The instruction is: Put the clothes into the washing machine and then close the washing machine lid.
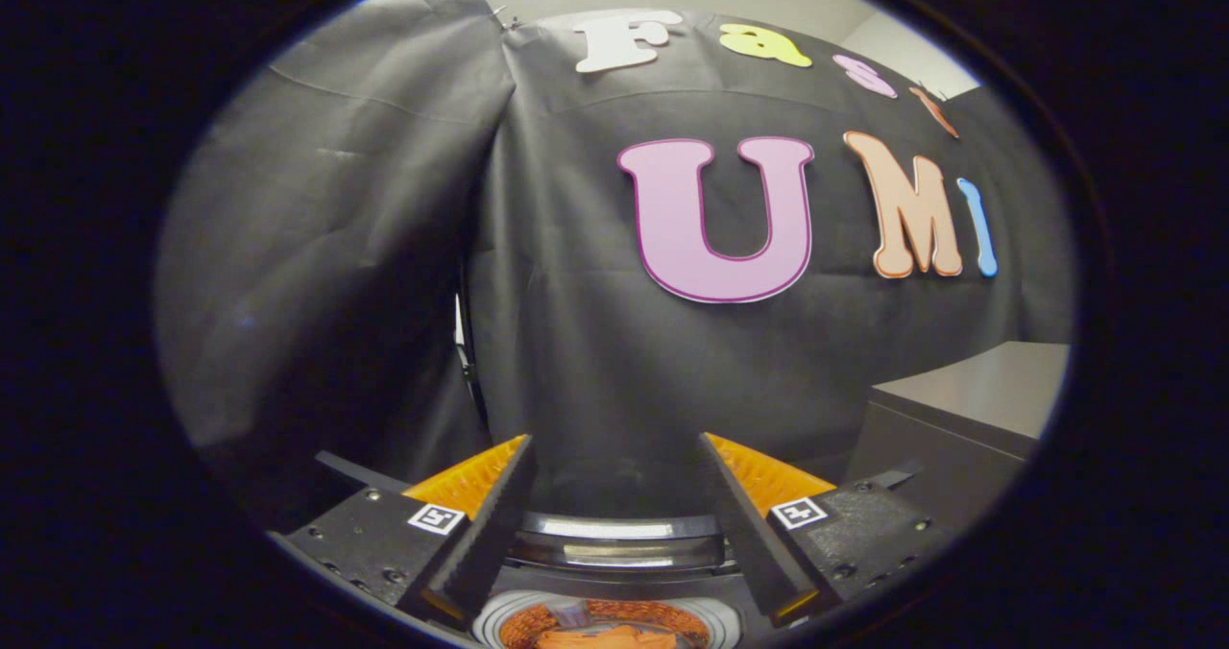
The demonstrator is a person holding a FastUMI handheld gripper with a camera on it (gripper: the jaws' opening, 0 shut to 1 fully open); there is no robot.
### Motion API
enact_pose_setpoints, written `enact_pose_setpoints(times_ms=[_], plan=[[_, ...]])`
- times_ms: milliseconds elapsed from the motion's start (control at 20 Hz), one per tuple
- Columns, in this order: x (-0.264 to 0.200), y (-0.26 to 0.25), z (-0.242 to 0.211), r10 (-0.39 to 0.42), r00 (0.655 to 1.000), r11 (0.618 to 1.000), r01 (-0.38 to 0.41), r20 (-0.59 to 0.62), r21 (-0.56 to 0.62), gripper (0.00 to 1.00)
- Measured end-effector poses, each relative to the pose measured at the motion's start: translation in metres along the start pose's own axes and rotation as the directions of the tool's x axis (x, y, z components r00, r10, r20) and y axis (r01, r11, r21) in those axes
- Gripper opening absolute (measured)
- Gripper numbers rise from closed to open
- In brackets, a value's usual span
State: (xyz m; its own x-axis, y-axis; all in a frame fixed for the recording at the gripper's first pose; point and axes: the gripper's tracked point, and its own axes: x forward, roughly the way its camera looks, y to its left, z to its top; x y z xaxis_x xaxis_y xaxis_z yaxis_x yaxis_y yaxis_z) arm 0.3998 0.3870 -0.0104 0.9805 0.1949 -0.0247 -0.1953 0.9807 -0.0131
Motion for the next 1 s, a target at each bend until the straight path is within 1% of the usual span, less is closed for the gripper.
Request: enact_pose_setpoints(times_ms=[250, 400, 450, 550, 600, 700, 850, 1000], plan=[[-0.013, -0.001, -0.005, 0.005, 0.999, 1.000, -0.005, 0.041, -0.002, 1.00], [-0.019, -0.003, -0.016, 0.014, 0.999, 1.000, -0.014, 0.037, 0.001, 1.00], [-0.022, -0.004, -0.025, 0.009, 1.000, 1.000, -0.009, 0.021, -0.001, 1.00], [-0.039, -0.012, -0.066, -0.039, 0.998, 0.999, 0.037, -0.058, -0.040, 0.99], [-0.051, -0.011, -0.084, -0.041, 0.996, 0.998, 0.038, -0.082, -0.041, 0.97], [-0.057, -0.005, -0.107, -0.015, 0.996, 0.999, 0.011, -0.091, -0.037, 0.98], [-0.073, -0.004, -0.131, 0.003, 0.992, 1.000, -0.007, -0.123, -0.030, 0.98], [-0.082, -0.001, -0.132, 0.012, 0.992, 1.000, -0.014, -0.122, -0.015, 0.98]])
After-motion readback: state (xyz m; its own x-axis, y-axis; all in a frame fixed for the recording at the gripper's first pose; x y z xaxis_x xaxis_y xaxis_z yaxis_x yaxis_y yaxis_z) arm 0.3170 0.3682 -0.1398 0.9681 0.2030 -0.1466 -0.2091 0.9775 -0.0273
